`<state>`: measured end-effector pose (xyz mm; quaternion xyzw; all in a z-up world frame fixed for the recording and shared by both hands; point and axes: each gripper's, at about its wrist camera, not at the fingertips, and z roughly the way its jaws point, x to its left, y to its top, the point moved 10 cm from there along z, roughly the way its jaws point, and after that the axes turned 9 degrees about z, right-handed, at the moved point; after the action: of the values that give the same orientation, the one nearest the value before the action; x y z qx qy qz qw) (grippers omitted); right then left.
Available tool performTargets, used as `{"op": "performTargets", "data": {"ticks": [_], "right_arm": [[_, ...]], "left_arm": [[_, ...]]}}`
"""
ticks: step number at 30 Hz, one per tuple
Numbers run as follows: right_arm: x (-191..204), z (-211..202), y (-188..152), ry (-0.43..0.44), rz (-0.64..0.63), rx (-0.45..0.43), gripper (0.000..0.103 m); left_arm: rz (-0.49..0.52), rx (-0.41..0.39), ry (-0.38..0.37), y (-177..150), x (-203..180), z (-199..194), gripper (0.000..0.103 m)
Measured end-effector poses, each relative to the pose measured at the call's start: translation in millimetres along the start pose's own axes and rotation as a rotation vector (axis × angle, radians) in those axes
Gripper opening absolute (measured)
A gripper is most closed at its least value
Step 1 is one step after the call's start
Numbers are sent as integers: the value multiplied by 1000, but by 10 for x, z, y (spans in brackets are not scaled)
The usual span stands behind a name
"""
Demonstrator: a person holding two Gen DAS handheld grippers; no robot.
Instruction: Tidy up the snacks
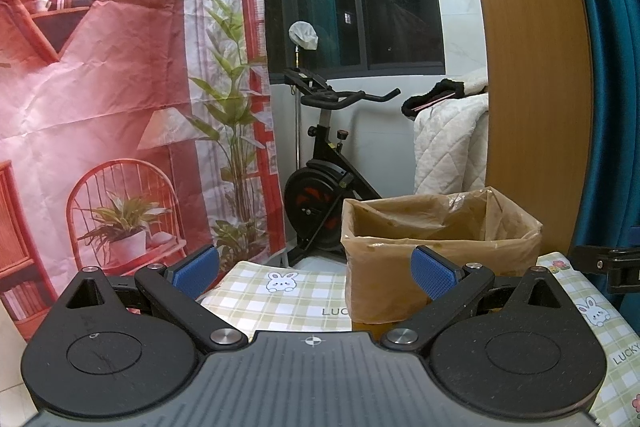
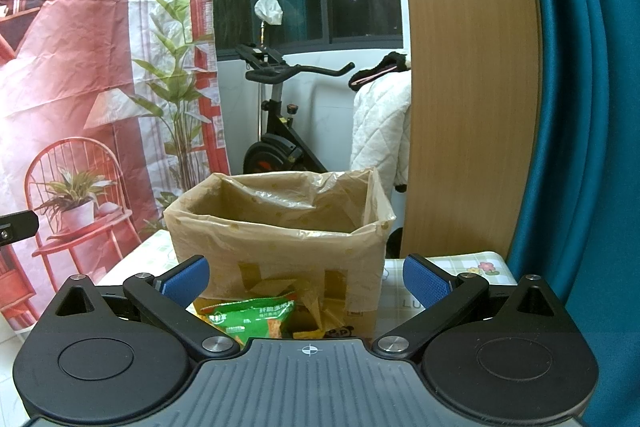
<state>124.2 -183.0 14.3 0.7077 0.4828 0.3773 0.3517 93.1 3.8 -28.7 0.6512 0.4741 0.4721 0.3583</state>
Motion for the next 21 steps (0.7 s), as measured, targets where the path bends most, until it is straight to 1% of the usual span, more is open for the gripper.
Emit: {"op": "performTargets", "data": {"ticks": [17,21], "right_arm": [[15,-7,-12,0,0,-1,102],[21,-31,-7,14,9,-14,103]], "left_arm": [[-11,-8,-10,-12,9,9,103],[-15,-5,-46,-28,-10,52,103]]}}
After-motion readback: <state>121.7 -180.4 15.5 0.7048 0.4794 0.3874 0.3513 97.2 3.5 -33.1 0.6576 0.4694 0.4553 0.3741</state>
